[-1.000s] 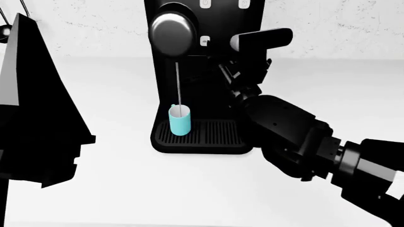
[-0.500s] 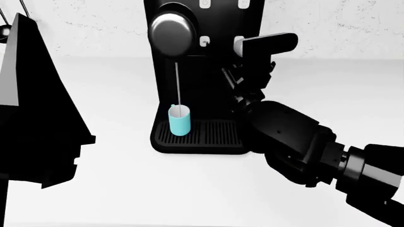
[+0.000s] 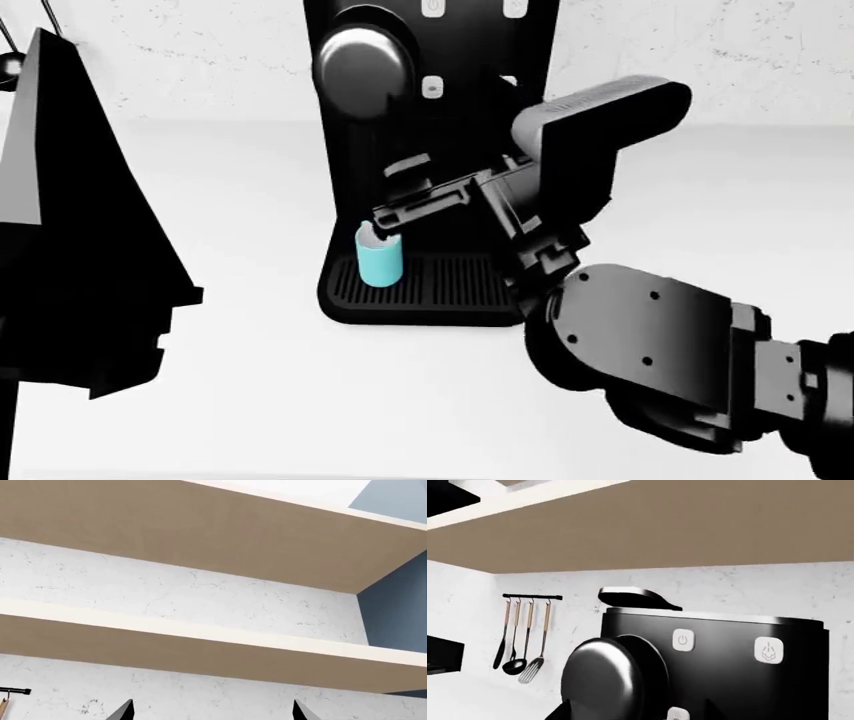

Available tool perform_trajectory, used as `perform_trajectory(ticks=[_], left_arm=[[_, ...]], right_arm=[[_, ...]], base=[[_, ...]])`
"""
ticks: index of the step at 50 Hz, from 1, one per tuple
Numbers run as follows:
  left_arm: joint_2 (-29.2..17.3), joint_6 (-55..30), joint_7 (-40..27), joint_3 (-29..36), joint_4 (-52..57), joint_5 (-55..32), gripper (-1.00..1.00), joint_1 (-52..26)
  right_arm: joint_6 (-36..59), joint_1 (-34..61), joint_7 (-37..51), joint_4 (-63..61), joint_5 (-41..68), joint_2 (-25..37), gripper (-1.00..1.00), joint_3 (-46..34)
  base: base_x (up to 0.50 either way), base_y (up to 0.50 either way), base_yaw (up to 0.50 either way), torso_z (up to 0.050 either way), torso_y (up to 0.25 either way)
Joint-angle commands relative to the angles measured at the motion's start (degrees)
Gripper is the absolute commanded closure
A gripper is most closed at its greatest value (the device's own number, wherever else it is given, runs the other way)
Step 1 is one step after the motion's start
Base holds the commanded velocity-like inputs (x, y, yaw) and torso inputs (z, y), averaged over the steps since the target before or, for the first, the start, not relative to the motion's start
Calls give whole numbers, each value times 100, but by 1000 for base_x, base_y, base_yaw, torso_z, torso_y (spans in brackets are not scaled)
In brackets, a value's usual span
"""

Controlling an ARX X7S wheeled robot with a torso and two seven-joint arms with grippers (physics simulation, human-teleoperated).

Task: Pick the mug from the cabinet, place it under the coffee machine dispenser, and press the start button.

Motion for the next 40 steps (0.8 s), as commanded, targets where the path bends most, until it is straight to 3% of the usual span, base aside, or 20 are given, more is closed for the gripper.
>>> perform_trajectory(ticks=[1,18,30,34,40], left_arm=[[-8,9,-11,28,-2,1,-100,-29],[-142,100,-15,7,-53,-29,-100,-58],[-43,-64,-74,67,75,105,-100,-104],[-39,16,-158,362,100,299,-100,-336],[-147,433,-586,1433,104,748,-100,-1285]], right_arm=[[179,257,574,-1261,-518,528,-100,3],[757,743,1778,-3488,-1270,1737,-100,182],[890,270,2790,-4656,-2556,2780,-100,6],[561,565,3117,-4673,-2955,3072,-100,-631],[-9,1921,3864,-4675,-3554,3330,-100,-2484]], base=[[0,0,0,0,0],[0,0,0,0,0],[0,0,0,0,0],[0,0,0,0,0],[0,0,0,0,0]])
